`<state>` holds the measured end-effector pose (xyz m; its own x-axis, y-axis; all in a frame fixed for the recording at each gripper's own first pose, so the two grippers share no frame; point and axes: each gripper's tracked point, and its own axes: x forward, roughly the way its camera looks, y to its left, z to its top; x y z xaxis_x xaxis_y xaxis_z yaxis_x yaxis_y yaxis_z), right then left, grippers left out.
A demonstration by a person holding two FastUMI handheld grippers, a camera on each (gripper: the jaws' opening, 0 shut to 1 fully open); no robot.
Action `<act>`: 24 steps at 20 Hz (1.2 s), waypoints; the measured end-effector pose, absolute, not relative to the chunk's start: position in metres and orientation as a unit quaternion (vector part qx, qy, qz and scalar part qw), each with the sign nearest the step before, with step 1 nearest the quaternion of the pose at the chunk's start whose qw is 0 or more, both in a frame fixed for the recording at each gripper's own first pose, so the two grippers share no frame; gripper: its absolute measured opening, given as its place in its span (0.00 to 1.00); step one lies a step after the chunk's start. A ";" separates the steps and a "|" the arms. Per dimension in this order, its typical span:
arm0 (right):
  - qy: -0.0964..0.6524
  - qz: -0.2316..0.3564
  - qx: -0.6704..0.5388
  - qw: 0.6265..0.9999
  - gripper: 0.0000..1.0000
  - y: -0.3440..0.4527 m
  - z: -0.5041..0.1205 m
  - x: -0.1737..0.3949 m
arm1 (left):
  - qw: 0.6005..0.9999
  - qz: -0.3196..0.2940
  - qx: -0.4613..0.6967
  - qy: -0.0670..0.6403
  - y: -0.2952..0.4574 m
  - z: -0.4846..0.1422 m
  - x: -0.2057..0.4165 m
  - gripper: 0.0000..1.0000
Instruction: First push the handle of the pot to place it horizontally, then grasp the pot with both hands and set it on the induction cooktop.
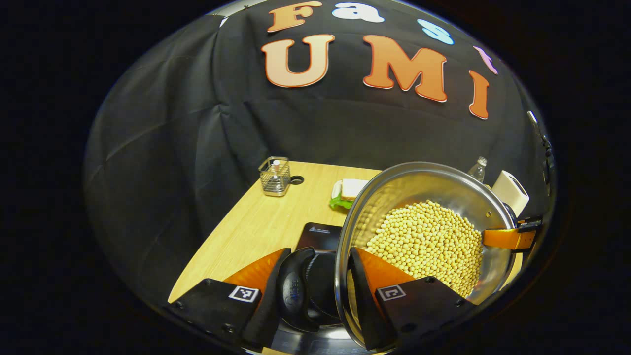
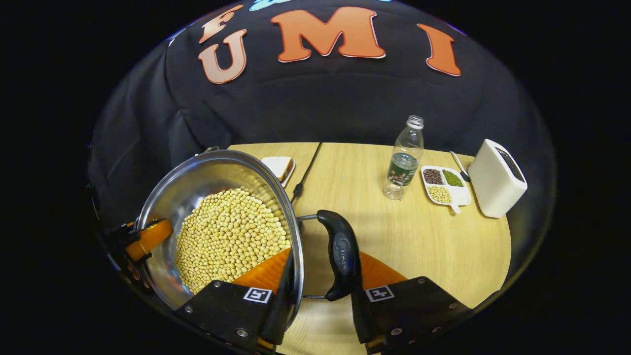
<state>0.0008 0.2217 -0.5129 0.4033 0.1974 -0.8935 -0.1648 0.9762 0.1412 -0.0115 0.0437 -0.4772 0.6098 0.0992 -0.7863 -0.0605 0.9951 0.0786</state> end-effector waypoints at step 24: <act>0.570 0.121 0.022 0.812 0.55 0.273 -0.568 -0.010 | 0.874 0.069 0.025 0.480 0.090 -0.472 -0.020 0.73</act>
